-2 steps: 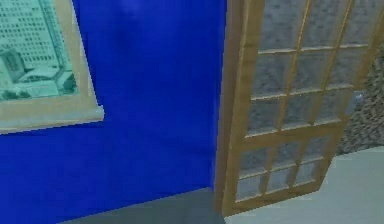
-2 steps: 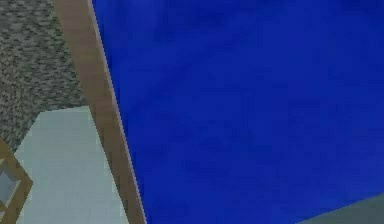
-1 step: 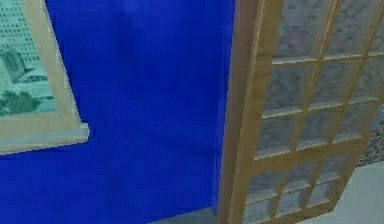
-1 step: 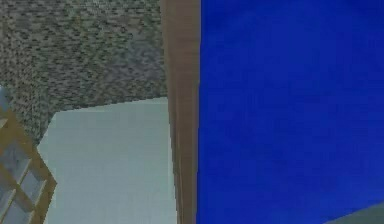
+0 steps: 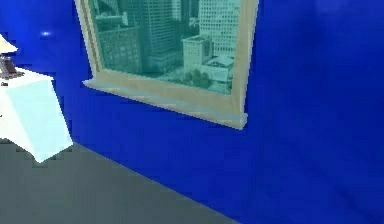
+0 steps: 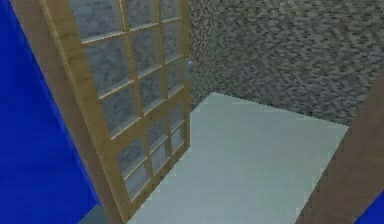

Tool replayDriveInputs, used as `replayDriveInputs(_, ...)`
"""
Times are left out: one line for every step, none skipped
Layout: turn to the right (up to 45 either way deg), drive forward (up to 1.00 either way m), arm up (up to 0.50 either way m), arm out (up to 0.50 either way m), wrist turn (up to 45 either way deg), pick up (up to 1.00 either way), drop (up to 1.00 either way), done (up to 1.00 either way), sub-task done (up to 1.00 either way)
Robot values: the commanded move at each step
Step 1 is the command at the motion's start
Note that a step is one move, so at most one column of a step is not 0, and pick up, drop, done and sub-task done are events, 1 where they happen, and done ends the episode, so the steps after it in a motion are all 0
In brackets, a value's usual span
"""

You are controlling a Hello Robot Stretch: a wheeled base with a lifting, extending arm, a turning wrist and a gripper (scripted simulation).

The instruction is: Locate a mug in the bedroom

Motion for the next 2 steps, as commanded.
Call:
replayDriveInputs(-15.0, 0.00, 0.00, 0.00, 0.0, 0.00, 0.00, 0.00, 0.00)
replayDriveInputs(0.0, 0.15, 0.00, 0.00, 0.0, 0.00, 0.00, 0.00, 0.00)
